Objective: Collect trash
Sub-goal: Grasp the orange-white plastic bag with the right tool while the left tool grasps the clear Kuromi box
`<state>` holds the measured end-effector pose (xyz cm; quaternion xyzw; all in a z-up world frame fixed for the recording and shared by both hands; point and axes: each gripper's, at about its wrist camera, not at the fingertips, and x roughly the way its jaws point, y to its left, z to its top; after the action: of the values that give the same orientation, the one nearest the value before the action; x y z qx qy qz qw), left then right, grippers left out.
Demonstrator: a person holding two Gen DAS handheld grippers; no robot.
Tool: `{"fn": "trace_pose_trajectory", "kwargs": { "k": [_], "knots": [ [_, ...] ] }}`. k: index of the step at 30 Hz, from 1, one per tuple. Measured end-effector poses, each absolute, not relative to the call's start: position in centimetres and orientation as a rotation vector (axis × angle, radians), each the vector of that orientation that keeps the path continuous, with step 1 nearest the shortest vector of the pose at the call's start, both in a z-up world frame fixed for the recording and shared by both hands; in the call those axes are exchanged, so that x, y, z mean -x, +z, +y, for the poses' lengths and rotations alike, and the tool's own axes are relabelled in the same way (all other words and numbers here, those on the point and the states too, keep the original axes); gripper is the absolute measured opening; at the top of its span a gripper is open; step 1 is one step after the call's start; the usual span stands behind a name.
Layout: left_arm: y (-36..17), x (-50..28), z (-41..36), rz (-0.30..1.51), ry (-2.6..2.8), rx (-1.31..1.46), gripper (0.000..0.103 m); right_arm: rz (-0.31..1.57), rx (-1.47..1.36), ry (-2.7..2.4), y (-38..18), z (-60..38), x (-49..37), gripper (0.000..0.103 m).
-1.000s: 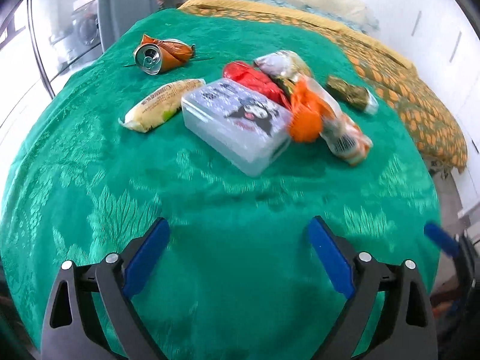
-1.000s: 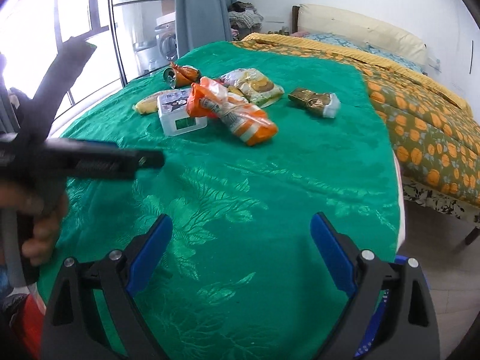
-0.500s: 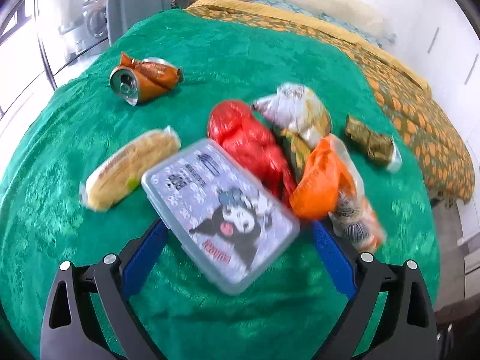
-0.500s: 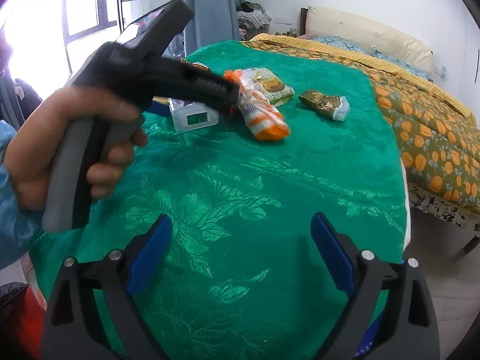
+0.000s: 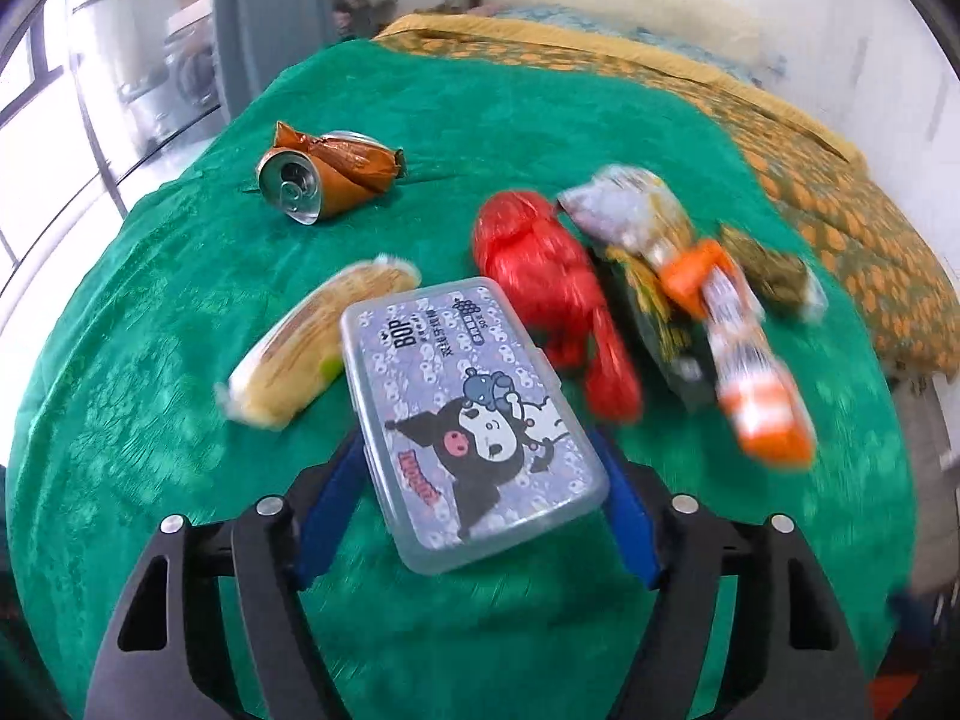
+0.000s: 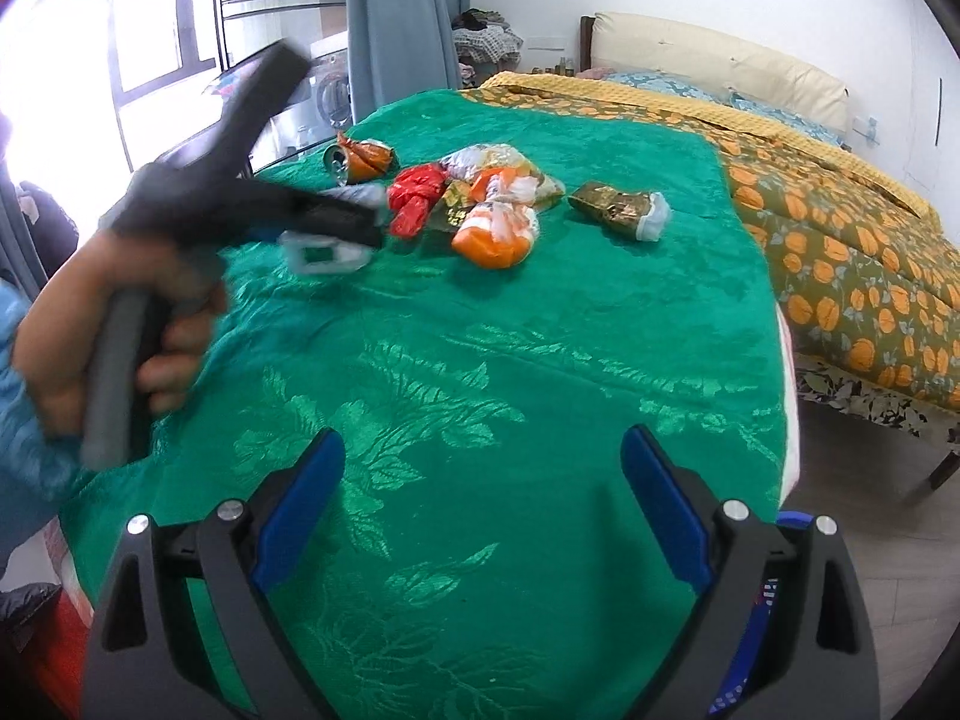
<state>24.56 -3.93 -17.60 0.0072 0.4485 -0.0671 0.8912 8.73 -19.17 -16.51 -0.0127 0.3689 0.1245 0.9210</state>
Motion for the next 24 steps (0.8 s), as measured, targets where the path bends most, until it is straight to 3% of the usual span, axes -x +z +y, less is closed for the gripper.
{"fn": "trace_pose_trajectory", "kwargs": {
  "k": [10, 14, 24],
  "knots": [
    [-17.6, -16.8, 1.5, 0.969, -0.383, -0.082, 0.069, 0.784, -0.018, 0.232, -17.0, -20.7, -9.5, 0.091],
    [-18.1, -16.6, 2.5, 0.948, -0.358, -0.064, 0.084, 0.795, -0.027, 0.225, -17.2, -20.9, -9.9, 0.091],
    [-18.8, -16.5, 1.3, 0.936, -0.342, -0.13, 0.096, 0.863, -0.186, 0.218, -15.7, -23.6, -16.3, 0.09]
  ]
}}
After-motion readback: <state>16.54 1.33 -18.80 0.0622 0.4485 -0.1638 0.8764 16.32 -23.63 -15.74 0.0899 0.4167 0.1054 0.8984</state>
